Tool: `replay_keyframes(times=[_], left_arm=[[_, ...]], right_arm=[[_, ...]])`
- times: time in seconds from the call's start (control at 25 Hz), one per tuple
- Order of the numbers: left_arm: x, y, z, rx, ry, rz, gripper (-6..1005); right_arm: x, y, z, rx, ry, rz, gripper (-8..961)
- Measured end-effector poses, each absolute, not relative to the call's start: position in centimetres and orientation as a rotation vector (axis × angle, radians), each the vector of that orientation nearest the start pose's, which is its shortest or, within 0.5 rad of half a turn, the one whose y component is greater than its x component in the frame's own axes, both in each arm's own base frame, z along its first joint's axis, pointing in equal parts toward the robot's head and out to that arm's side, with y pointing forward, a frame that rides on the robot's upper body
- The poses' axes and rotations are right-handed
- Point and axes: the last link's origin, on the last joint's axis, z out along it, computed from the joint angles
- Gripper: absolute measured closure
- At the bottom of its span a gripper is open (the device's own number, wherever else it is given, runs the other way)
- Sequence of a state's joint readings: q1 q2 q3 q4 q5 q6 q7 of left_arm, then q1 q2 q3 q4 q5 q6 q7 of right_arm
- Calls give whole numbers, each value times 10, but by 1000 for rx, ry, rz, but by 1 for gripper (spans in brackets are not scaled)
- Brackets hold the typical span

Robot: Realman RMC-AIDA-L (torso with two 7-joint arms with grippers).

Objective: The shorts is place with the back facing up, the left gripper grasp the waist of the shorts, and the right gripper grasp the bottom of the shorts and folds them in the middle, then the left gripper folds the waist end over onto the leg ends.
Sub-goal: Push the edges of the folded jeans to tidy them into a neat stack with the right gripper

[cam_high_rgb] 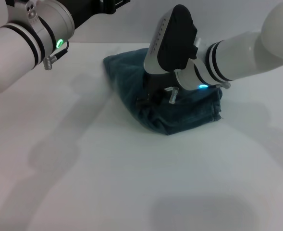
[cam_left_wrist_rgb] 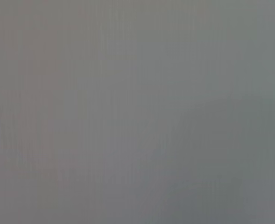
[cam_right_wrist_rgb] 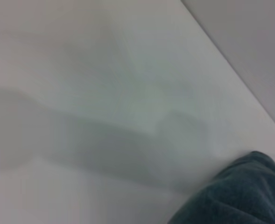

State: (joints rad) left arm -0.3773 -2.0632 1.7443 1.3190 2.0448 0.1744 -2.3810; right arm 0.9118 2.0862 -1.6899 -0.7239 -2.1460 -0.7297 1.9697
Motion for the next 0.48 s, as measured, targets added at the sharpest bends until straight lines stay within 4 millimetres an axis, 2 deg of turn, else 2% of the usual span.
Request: replay_keyframes(times=[0.16,0.28,0.4,0.44,0.48], left_arm=[[-134,407,2,-1991,-572,-636,157],[-134,407,3,-1988,-570,-638,157],[-134,408,3,-1987,-570,-638,157],[-134,408,4,-1983,-571,-639,157],[-134,408,4,-1983,-571,-639,157]], right_arm=[[124,415,-110,-2752,63,-190,350],[121,400,-109,-2834,41,-196,350],[118,380,-100,-2900,-2,-146,350],[114,369,-91,-2909,-36,-91,350],[114,369,-91,-2909,-36,-91,350]])
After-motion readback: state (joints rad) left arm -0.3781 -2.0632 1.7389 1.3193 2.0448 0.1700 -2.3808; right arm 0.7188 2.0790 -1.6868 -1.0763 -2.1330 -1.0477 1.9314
